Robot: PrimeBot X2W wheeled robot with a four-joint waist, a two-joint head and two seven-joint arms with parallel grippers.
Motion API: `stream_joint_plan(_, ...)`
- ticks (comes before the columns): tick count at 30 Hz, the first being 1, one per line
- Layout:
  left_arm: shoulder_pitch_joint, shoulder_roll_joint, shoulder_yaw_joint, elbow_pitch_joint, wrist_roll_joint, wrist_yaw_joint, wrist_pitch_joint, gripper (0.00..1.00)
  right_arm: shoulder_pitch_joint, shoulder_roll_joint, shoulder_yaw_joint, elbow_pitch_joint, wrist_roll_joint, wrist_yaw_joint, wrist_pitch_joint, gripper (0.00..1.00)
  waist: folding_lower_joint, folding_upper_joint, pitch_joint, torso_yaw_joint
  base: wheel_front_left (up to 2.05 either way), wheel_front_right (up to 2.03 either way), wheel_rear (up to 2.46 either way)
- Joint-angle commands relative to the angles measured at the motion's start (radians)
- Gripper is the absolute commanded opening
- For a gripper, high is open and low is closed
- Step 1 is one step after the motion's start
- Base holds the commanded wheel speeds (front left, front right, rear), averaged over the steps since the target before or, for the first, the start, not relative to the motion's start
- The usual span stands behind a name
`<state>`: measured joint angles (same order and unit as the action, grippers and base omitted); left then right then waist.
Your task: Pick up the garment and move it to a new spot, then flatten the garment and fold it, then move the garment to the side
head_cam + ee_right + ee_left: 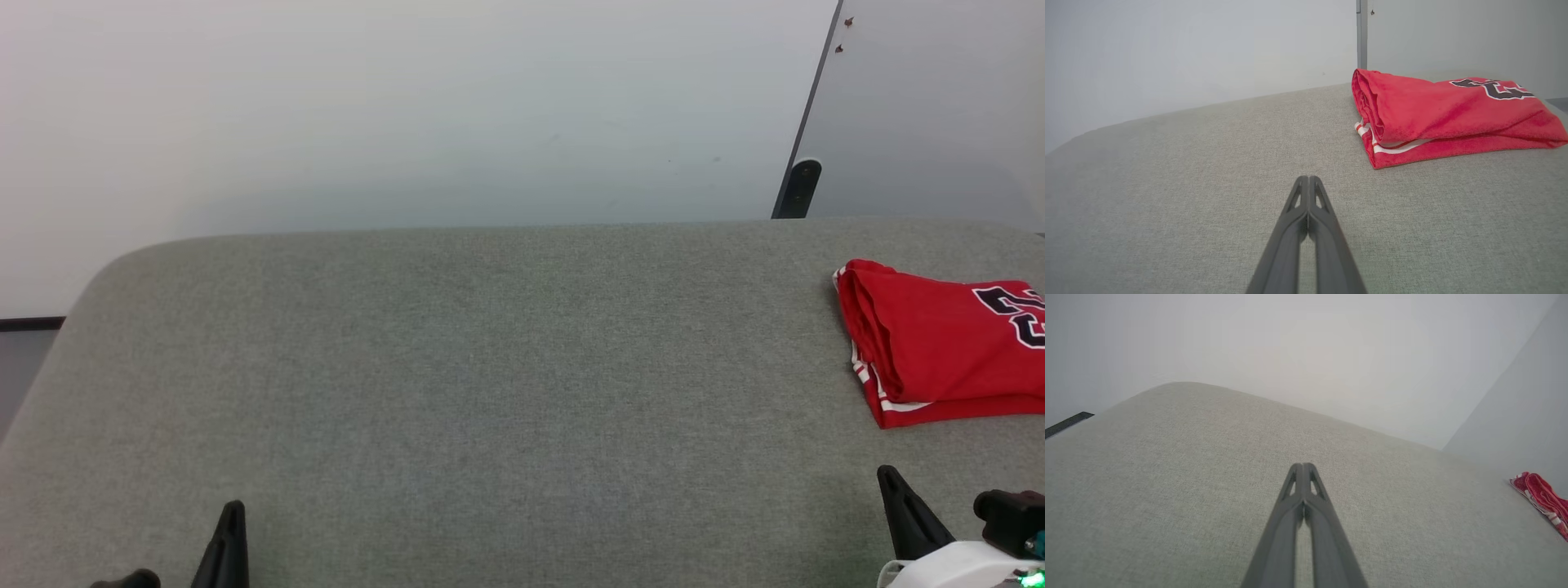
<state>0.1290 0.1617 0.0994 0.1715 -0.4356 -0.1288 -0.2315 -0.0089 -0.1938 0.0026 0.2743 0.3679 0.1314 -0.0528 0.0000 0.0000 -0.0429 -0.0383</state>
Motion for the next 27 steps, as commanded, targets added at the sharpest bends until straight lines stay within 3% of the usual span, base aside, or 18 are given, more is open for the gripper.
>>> stream_joint_plan(1,-0.030,0.005,0.006,-0.012,-0.051,0.000,0.011,0.00,-0.027,0.000,-0.011,-0.017,0.054,0.000,0.004,0.00,0.0000,0.0000,0.001,0.001,0.00,0.00,0.00)
stream_joint_plan(27,-0.099,-0.032,0.009,0.014,-0.412,-0.001,0.117,0.00,-0.053,0.046,-0.044,-0.025,0.436,0.000,0.054,0.00,0.0000,0.0000,0.011,0.009,0.00,0.00,0.00)
